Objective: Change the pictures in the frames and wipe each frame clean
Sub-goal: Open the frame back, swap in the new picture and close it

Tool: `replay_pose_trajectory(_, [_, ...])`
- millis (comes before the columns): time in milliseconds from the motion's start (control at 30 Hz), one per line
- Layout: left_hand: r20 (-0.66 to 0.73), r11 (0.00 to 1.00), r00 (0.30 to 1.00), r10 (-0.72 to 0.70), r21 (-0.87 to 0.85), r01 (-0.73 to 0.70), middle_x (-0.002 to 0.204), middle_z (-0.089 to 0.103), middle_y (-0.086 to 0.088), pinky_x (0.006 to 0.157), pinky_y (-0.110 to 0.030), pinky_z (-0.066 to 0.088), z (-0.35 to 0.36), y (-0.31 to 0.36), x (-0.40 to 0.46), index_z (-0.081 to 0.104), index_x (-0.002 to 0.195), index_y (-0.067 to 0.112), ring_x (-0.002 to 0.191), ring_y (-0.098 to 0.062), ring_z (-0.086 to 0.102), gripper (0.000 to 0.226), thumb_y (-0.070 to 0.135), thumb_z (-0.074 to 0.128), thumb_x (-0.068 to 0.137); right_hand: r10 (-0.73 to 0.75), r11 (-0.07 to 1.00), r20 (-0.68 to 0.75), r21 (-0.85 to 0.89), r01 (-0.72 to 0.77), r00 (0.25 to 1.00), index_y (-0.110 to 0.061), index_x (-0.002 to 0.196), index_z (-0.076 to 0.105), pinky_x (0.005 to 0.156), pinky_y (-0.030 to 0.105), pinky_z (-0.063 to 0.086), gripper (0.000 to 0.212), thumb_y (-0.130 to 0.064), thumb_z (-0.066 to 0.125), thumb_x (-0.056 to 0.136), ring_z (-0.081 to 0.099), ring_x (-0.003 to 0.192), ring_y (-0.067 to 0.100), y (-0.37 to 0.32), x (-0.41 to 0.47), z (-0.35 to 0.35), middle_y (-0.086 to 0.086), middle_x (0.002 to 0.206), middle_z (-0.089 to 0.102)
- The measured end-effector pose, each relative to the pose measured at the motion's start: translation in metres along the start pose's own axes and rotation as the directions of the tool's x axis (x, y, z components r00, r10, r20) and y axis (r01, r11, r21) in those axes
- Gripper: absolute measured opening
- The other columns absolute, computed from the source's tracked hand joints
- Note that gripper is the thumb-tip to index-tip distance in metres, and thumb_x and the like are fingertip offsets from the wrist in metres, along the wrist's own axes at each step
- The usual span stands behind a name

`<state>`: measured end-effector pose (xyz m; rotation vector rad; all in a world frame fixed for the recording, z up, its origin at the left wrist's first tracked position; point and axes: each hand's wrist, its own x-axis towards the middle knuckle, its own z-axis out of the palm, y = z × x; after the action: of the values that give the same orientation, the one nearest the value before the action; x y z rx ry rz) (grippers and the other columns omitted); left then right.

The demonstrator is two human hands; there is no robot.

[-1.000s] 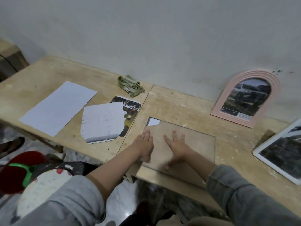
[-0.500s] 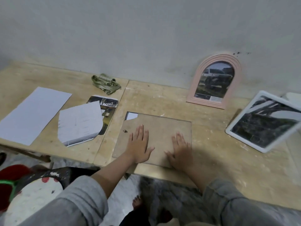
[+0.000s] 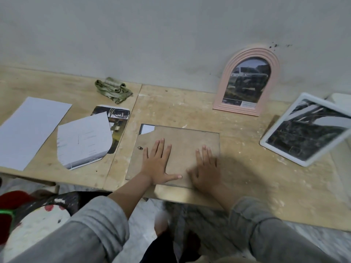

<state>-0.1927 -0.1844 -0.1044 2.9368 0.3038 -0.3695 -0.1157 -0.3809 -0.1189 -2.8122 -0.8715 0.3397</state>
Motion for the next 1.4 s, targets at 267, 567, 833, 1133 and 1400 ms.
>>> replay_pose_trajectory(267, [-0.155,0.995,0.988,0.000,-0.097,-0.015,0.161,0.008,-0.012,0.115,-0.055,0.013,-0.009,-0.018,0.014,0.019,0.152,0.022,0.148,-0.028,0.007,0.104,0.085,0.029,0.069,0.007,0.997,-0.035,0.076,-0.004,0.999,-0.001,0.134,0.048,0.101,0.055,0.039,0.081,-0.058,0.041,0.077,0.039,0.132,0.040,0.003,0.025,-0.019,0.026,0.143,0.040])
replay_pose_trajectory(567, [-0.143,0.996,0.987,-0.074,-0.058,0.066,0.160,-0.006,-0.014,0.116,-0.050,0.007,-0.005,-0.035,0.031,0.008,0.153,0.017,0.148,-0.030,-0.005,0.106,0.083,0.022,0.072,0.098,0.992,-0.103,0.091,-0.089,0.990,0.002,0.136,0.043,0.111,0.052,0.027,0.080,-0.055,0.035,0.080,0.031,0.136,0.042,0.003,0.049,-0.013,0.028,0.143,0.037])
replay_pose_trajectory(833, [-0.098,0.984,0.991,-0.096,-0.158,0.080,0.161,0.000,-0.013,0.116,-0.051,0.007,-0.023,-0.035,0.027,0.016,0.152,0.017,0.148,-0.029,0.001,0.112,0.085,0.029,0.064,0.130,0.987,-0.102,0.104,-0.120,0.986,-0.002,0.139,0.041,0.111,0.051,0.025,0.083,-0.059,0.031,0.080,0.027,0.138,0.041,0.001,0.049,-0.015,0.027,0.146,0.033])
replay_pose_trajectory(1133, [-0.142,0.631,0.782,-0.607,-0.685,0.365,0.120,0.055,-0.017,0.094,-0.039,0.040,-0.025,-0.032,-0.027,0.050,0.124,0.004,0.115,-0.036,0.049,0.050,0.025,0.067,0.083,0.447,0.852,-0.077,0.342,-0.397,0.891,-0.005,0.135,0.045,0.098,0.044,0.036,0.066,-0.036,0.063,0.081,0.044,0.117,0.041,0.003,0.003,-0.021,0.028,0.130,0.046])
replay_pose_trajectory(1400, [0.087,-0.047,0.799,-0.595,-0.996,0.073,0.079,0.075,-0.003,0.063,-0.023,0.054,-0.087,-0.033,-0.035,0.062,0.113,0.001,0.073,-0.016,0.071,0.031,-0.009,0.058,0.085,0.617,0.589,-0.013,0.670,-0.451,0.787,-0.019,0.134,0.042,0.102,0.044,0.036,0.057,-0.042,0.060,0.085,0.041,0.123,0.036,0.014,0.039,-0.085,0.015,0.134,0.042])
